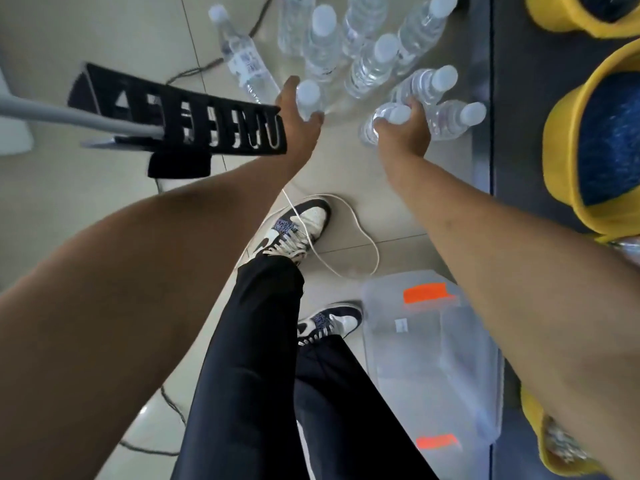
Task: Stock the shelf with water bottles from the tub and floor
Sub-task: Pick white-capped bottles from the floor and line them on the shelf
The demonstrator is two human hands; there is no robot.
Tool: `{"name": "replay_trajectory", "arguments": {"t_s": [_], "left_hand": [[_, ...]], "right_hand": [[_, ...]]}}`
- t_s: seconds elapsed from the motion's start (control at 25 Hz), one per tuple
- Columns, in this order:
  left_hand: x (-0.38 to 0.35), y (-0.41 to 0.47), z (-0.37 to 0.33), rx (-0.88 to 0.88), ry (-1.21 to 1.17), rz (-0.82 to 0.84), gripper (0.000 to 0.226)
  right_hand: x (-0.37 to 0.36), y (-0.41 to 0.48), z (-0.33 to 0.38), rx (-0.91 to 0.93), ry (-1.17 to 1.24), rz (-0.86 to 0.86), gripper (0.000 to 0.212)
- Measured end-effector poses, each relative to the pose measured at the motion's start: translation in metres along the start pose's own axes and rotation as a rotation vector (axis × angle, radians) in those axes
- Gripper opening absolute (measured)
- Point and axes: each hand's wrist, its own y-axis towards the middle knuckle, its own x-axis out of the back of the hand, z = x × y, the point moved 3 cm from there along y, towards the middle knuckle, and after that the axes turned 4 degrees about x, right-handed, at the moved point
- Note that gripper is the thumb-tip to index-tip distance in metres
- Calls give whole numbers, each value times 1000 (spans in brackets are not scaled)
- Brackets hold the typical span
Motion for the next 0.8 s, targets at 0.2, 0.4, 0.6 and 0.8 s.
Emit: {"name": "replay_trajectory", "arguments": {"t_s": [0.2, 0.4, 0.6, 0.8], "left_hand": [[9, -14, -13, -12, 48, -59, 60], [44, -102, -68, 13, -122, -73, 51], [108, -220, -159, -72, -194, -54, 51], [209, -348, -294, -294, -291, -110, 45]], "right_hand": [[11, -21, 3, 41, -63, -19, 48], [68, -79, 39, 7, -4, -87, 49], [174, -179, 115, 128, -59, -159, 46], [336, -293, 218, 323, 0, -266, 40]]}}
